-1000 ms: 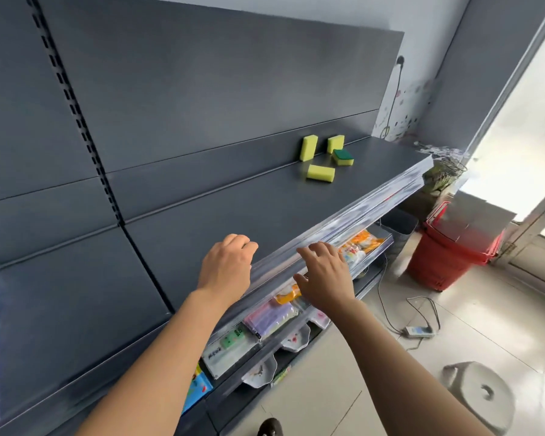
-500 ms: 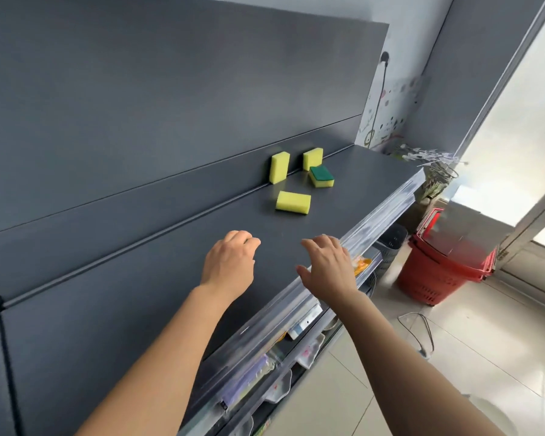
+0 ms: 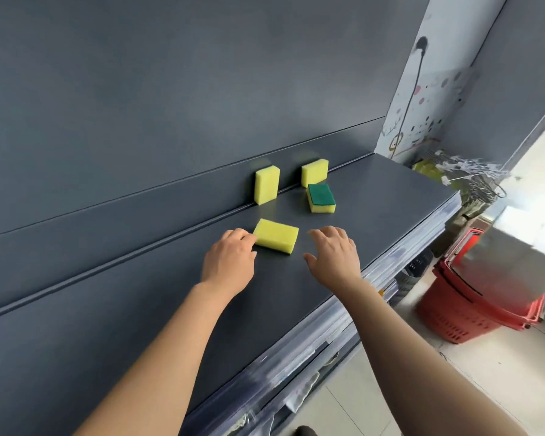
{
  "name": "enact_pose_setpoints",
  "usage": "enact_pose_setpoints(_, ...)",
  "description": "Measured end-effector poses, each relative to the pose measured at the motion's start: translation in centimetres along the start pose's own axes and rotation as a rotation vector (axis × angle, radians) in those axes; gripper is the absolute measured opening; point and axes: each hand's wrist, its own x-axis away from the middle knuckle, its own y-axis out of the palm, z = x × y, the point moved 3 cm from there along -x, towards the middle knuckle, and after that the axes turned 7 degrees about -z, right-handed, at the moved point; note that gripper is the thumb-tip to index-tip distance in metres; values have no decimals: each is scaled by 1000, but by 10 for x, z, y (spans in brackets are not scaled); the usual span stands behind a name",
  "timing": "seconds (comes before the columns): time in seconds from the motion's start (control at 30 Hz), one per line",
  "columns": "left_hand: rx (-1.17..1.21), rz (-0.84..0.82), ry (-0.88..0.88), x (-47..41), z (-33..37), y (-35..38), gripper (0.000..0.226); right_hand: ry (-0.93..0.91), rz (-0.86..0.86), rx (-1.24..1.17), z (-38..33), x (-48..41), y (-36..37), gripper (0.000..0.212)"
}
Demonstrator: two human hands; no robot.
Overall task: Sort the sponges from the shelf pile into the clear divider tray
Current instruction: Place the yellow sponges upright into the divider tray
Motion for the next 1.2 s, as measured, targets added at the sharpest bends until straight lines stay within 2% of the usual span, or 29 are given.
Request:
enact_pose_setpoints(0.17,69,-48,-236,-47,12,24,38,-49,-21,15,45,-64,2,45)
enact_pose_setpoints(0.3,88,-100,-455,-74,18,40,54,-98,-48,31,71,-109,3,45)
enact_pose_setpoints(0.47,136,-77,-588,-92,19,45,50,-147,-94,32,86,-152,10,49)
enact_pose_setpoints(0.57,196,-65,-619,-97,17,45,48,-165,-91,-47,88,-168,15,55)
enact_pose_setpoints(0.8,266,-34,-647,-101,19,47,42,-243,107,-157,84,-182,25,22)
enact_pose_setpoints(0.9,327,-32,-644,-97,23,46,36,-280,165,-217,76,-175,22,16)
enact_pose_setpoints(1.0,515,33,-654,-87,26,40,30,-362,232,-336,61,-160,10,16)
enact_pose_setpoints(1.2,775,220,-529,-49,29,16,27,-418,-11,-498,26,-118,-10,16)
